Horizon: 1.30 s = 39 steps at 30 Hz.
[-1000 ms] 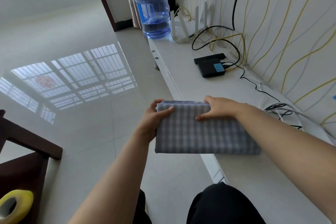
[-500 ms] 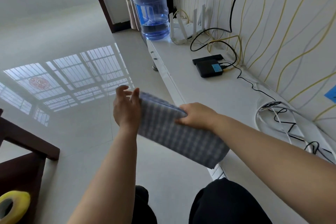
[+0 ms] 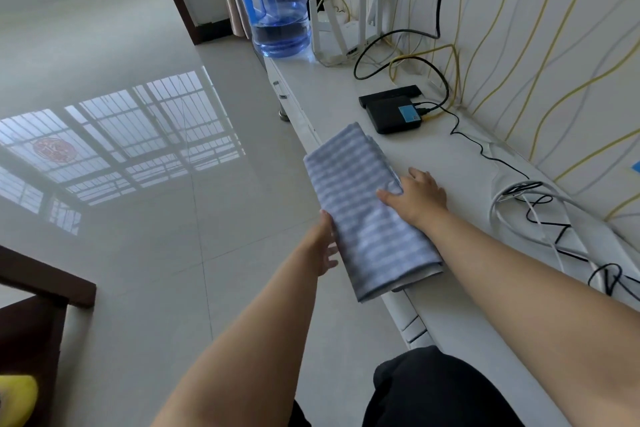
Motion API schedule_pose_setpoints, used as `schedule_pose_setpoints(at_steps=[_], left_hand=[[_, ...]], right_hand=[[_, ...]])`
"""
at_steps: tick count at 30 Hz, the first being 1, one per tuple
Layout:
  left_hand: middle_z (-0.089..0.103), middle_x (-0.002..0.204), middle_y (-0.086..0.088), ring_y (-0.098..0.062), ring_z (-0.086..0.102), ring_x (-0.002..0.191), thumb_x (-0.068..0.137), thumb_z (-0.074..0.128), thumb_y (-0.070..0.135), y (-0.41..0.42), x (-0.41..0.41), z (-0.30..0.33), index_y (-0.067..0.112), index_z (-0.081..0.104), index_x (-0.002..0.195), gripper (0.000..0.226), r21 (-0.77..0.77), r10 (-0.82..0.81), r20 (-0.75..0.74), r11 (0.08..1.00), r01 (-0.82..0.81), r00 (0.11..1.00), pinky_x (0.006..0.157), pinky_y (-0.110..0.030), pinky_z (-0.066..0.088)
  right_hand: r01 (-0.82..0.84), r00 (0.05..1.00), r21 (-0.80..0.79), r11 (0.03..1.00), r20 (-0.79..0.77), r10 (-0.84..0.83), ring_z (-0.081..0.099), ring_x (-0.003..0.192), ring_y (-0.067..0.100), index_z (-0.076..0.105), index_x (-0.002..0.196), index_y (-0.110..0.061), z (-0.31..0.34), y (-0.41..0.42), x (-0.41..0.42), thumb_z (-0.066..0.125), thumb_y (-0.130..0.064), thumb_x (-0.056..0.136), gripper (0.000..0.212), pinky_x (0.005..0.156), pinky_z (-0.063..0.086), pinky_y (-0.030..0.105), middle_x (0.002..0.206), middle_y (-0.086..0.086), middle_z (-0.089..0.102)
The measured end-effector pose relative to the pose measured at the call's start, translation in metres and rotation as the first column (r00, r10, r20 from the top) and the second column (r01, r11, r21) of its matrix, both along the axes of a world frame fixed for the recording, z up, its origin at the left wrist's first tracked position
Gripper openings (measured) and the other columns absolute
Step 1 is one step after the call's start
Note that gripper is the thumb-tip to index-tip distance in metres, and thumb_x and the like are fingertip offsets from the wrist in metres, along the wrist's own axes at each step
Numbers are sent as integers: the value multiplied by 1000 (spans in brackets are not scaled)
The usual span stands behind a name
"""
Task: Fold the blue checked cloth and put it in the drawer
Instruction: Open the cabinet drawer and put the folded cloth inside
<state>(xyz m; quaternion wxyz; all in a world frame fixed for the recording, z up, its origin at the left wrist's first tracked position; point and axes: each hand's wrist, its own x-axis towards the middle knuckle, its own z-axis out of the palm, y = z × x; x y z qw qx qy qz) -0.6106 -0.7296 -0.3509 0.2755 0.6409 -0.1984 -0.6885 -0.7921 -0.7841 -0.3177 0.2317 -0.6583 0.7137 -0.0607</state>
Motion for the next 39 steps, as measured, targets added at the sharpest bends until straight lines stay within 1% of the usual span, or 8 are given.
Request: schedule_pose_setpoints(at_steps=[7, 14, 18, 21, 25, 29, 32, 39], left_hand=[[54, 137, -15, -33, 50, 127, 90, 10, 72, -2, -11, -8, 10, 48, 138, 87, 88, 272, -516, 960, -265, 812, 97, -47, 42], [62, 125, -18, -37, 60, 112, 94, 32, 64, -13, -12, -20, 10, 55, 132, 70, 69, 301, -579, 944, -322, 758, 87, -50, 49], [65, 123, -14, -32, 62, 113, 76, 60, 69, -17, 1, -30, 3, 63, 120, 79, 61, 324, -440, 941, -332, 838, 104, -48, 44], [69, 85, -1, -11, 52, 68, 73, 52, 79, -12, 20, -33, 6, 68, 92, 77, 86, 309, -209, 951, -297, 928, 69, -20, 47], [57, 54, 5, -6, 31, 47, 77, 39, 83, -1, 56, -32, 13, 59, 72, 72, 167, 321, 41, 931, -323, 946, 48, -18, 23], [48, 66, 0, -8, 46, 57, 86, 33, 74, 15, 92, -33, 12, 58, 109, 71, 90, 377, 204, 912, -401, 903, 80, -23, 42], [61, 85, -9, -22, 58, 116, 87, 31, 73, 23, 119, -36, 5, 45, 139, 87, 65, 372, 265, 914, -402, 890, 114, -39, 27], [52, 86, -8, -19, 58, 93, 65, 36, 91, 31, 142, -29, 11, 40, 142, 112, 107, 276, 295, 942, -319, 915, 98, -36, 43]], right_hand=[[-190, 981, -86, 978, -42, 187, -13, 147, 25, 5, 150, -34, -11, -2, -3, 40, -49, 96, 66, 116, -2, 55, 160, -6, -14], [-232, 973, 4, 973, -10, 232, -5, 148, 17, -2, 147, -48, -23, -6, -7, 24, -49, 100, 54, 115, -9, 53, 161, -13, -1], [-216, 976, 1, 976, 3, 216, -3, 148, 15, 1, 147, -48, -25, -7, -8, 24, -49, 100, 53, 115, -9, 51, 161, -8, 1], [-207, 978, 10, 978, 9, 207, -2, 148, 15, 3, 148, -48, -23, -7, -7, 25, -50, 99, 53, 115, -9, 50, 161, -5, 3], [-185, 983, 20, 982, 9, 185, -1, 148, 15, 3, 147, -49, -20, -5, -5, 26, -50, 99, 53, 115, -8, 50, 161, -7, 5], [-116, 993, -2, 993, -13, 116, 8, 148, 19, 3, 149, -42, -15, 0, 4, 29, -46, 100, 56, 116, 2, 52, 160, -4, 12], [13, 995, -59, 998, -95, -18, 25, 140, 30, 5, 152, -25, -6, 7, 15, 37, -47, 98, 67, 108, 25, 49, 155, 7, 25], [288, 957, 110, 951, -14, -288, 48, 120, 41, 30, 138, 0, 13, 0, 31, 58, -45, 90, 72, 91, 44, 45, 141, 19, 35]])
